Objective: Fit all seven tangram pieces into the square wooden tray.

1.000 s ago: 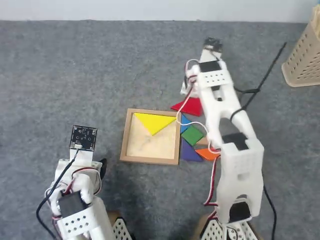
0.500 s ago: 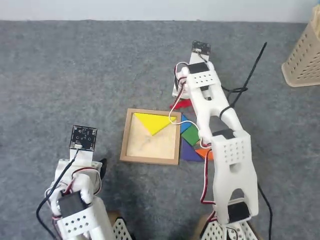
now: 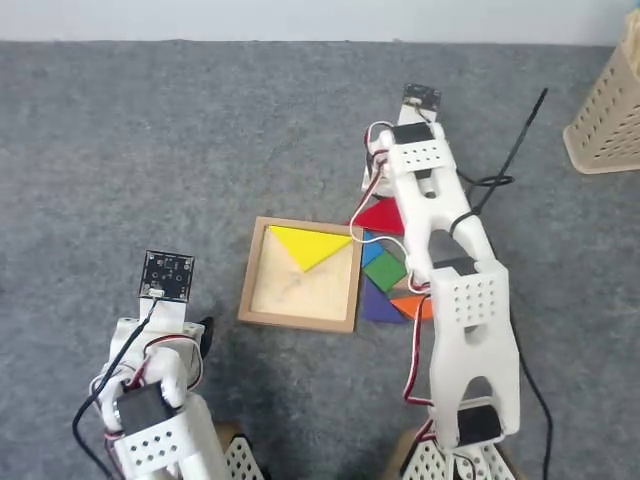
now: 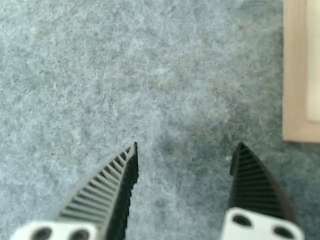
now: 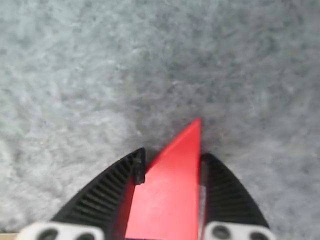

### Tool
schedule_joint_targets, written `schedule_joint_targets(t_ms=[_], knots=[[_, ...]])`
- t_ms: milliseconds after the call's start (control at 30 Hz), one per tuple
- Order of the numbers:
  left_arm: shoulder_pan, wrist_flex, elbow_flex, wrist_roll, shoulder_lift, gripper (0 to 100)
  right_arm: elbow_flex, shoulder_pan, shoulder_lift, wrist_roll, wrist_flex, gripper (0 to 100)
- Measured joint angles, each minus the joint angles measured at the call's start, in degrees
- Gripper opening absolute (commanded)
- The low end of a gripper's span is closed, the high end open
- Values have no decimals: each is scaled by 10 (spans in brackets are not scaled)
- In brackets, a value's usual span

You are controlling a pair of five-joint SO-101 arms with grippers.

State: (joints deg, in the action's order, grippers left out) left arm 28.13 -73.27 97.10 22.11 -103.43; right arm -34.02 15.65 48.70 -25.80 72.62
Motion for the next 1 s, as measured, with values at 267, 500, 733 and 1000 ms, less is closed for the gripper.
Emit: schedule_joint_targets(t_ms=[267, 500, 733, 1000], knots=[[0, 0, 0, 0, 0, 280, -7, -28, -1, -1, 26, 117], [0, 0, 0, 0, 0, 280, -5, -46, -39, -1, 80, 208], [0, 0, 0, 0, 0, 280, -5, 11, -72, 19, 137, 220], [0, 0, 0, 0, 0, 280, 48, 11, -89, 21, 151, 220]])
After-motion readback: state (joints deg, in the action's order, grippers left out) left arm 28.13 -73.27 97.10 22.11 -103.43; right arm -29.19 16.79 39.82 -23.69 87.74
